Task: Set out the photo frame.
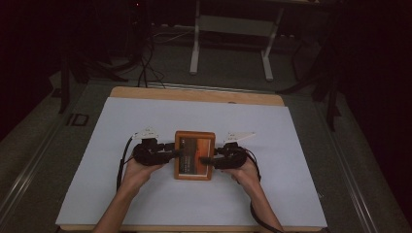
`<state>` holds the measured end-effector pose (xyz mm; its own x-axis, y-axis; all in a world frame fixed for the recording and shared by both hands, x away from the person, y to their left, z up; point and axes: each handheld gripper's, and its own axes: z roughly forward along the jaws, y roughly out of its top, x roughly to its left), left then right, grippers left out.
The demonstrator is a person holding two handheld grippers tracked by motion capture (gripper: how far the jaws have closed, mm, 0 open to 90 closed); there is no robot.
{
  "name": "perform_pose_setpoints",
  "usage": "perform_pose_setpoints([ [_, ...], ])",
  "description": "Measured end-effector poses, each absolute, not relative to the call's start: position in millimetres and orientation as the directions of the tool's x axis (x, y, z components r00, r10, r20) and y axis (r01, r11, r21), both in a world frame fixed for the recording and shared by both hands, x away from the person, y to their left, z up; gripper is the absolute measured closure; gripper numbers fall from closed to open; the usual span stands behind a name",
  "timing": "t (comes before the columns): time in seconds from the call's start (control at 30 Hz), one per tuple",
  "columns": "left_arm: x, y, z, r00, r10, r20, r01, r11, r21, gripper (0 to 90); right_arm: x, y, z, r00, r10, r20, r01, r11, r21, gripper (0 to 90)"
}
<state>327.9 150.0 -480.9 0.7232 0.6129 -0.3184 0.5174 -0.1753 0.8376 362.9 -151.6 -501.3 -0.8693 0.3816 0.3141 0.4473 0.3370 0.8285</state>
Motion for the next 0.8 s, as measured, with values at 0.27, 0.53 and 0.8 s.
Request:
perform_pose_setpoints([
  [0.27, 327.5, 153.7, -481.7, 0.709, 0.623, -0.330, 0.529, -0.161, 0.833, 50.8, 361.6, -153.5, -499.9, -0.870, 0.394, 0.296, 0.438, 0.345, 0.830, 46.6],
  [0.53, 326.3, 157.5, -481.4, 0.700, 0.634, -0.329, 0.532, -0.156, 0.832, 50.0, 359.1, -155.0, -497.0, -0.871, 0.407, 0.275, 0.427, 0.350, 0.834, 45.4],
  [0.8, 321.9, 159.5, -478.2, 0.698, 0.649, -0.302, 0.517, -0.165, 0.840, 50.0, 356.0, -156.8, -491.4, -0.869, 0.432, 0.240, 0.411, 0.361, 0.837, 44.2],
])
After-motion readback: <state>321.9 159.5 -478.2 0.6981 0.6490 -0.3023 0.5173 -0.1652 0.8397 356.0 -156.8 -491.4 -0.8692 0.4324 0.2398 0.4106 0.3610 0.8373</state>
